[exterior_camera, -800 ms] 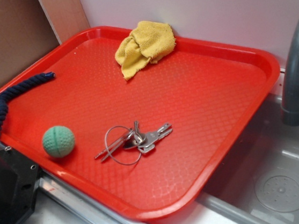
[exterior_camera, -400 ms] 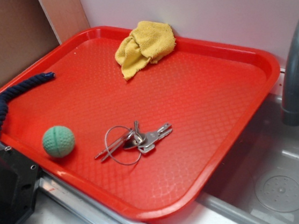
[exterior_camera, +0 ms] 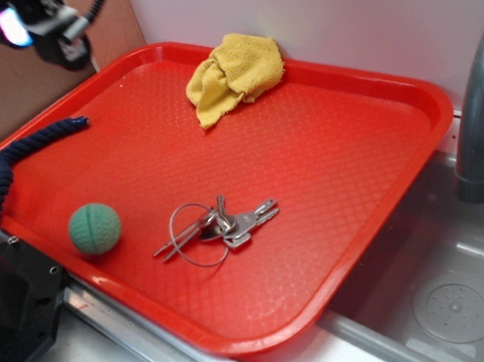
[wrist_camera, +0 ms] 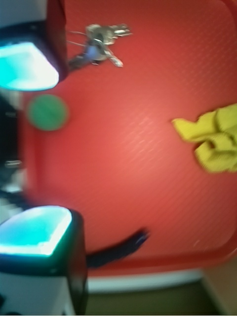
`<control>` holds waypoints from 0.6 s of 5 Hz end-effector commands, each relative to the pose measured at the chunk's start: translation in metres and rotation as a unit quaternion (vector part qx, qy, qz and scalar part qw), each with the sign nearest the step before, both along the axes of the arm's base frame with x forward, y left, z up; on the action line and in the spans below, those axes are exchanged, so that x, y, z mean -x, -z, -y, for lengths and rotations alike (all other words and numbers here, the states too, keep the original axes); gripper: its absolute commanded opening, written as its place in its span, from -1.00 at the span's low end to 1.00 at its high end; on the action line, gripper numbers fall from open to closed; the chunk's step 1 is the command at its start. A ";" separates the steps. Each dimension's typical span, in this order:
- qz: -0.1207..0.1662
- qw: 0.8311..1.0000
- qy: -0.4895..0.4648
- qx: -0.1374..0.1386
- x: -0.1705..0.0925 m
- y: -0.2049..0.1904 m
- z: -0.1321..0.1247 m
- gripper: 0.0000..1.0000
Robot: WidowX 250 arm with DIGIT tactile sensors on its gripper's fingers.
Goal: Grab the yellow cloth.
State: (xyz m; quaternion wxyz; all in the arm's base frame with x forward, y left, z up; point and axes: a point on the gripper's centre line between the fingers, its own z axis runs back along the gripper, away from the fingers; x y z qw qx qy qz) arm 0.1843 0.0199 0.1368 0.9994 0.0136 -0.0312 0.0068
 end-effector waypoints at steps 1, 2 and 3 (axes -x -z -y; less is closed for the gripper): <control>0.060 0.998 0.012 0.023 -0.091 0.045 0.002 1.00; 0.055 0.999 0.000 0.000 -0.129 0.063 0.003 1.00; 0.042 0.999 -0.018 -0.018 -0.156 0.076 -0.006 1.00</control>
